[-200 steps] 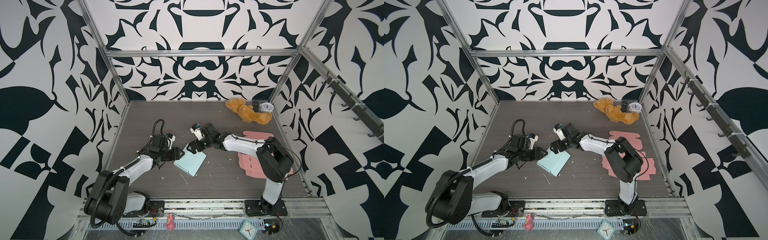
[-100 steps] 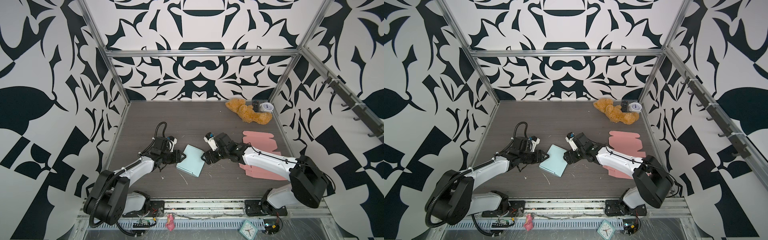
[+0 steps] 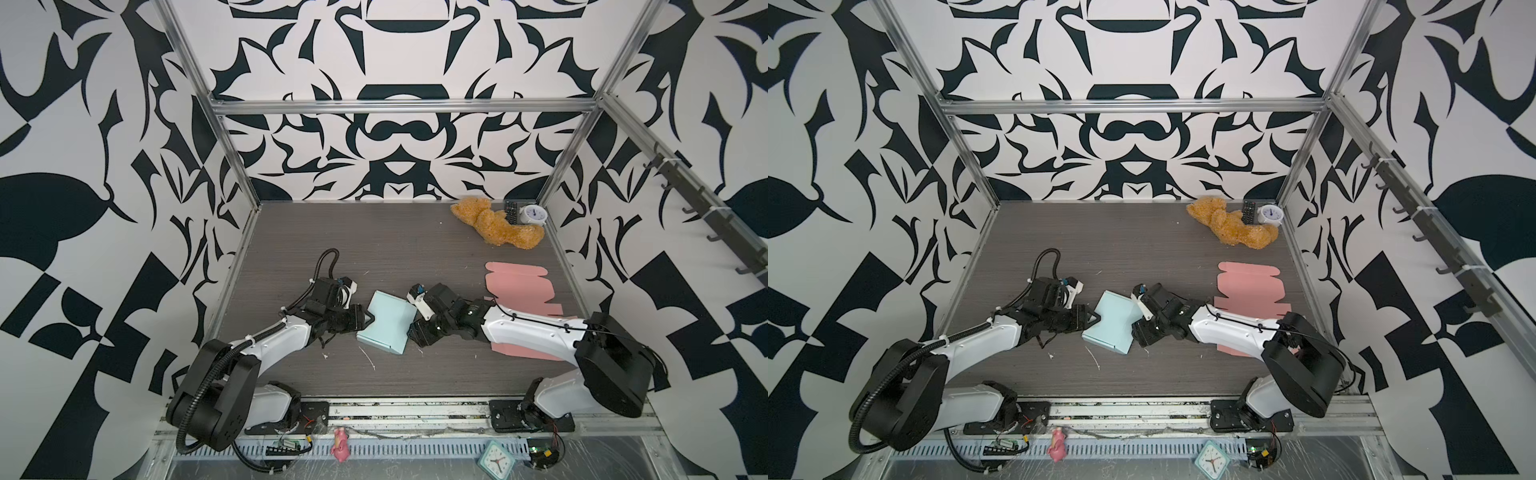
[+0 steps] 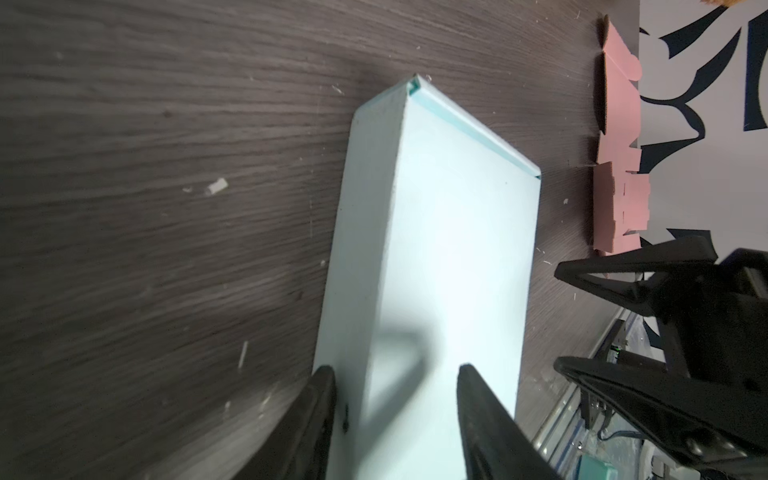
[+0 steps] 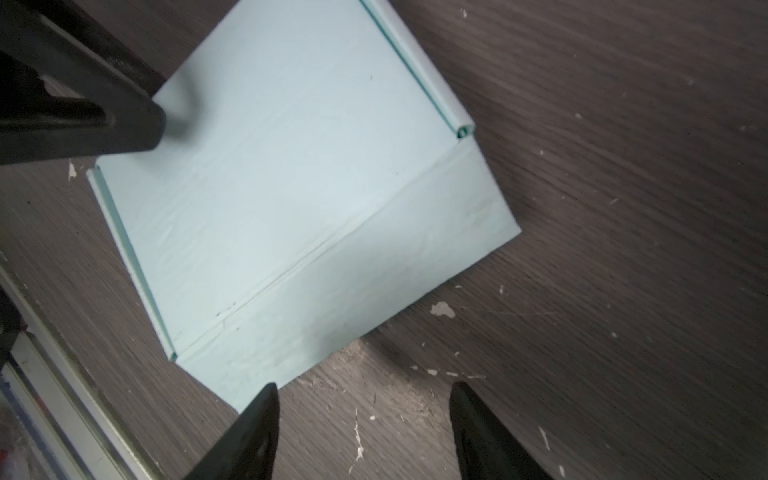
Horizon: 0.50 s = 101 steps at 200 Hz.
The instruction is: Fold the paper box
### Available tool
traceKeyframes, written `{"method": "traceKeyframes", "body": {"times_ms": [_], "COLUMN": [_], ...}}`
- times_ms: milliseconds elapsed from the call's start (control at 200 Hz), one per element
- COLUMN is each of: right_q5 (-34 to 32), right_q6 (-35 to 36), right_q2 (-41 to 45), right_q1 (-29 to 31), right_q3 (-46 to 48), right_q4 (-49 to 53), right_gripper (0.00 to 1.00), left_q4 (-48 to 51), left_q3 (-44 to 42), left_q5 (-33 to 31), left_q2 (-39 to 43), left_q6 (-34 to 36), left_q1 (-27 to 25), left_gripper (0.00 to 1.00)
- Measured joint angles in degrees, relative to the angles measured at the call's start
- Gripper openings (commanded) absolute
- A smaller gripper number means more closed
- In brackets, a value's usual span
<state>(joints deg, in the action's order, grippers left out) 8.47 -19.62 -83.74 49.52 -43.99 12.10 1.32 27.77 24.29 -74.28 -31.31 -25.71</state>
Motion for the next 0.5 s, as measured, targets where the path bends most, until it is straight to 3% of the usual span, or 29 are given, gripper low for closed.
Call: {"method": "traceKeyframes", "body": {"times_ms": [505], "right_q5": [-1.18], "right_q6": [-1.31], "right_q2": [-3.78], "right_q1": [2.25], "right_q3": [0.02], "right_q4": [-1.97], "right_gripper": [0.44], "left_q4": [-0.17], "left_q3": [-0.37], "left_q5": [-1.38], "left_q2": [0.02], "left_q6": [-1.09], "left_q1": [-2.25], "left_gripper": [0.45]}}
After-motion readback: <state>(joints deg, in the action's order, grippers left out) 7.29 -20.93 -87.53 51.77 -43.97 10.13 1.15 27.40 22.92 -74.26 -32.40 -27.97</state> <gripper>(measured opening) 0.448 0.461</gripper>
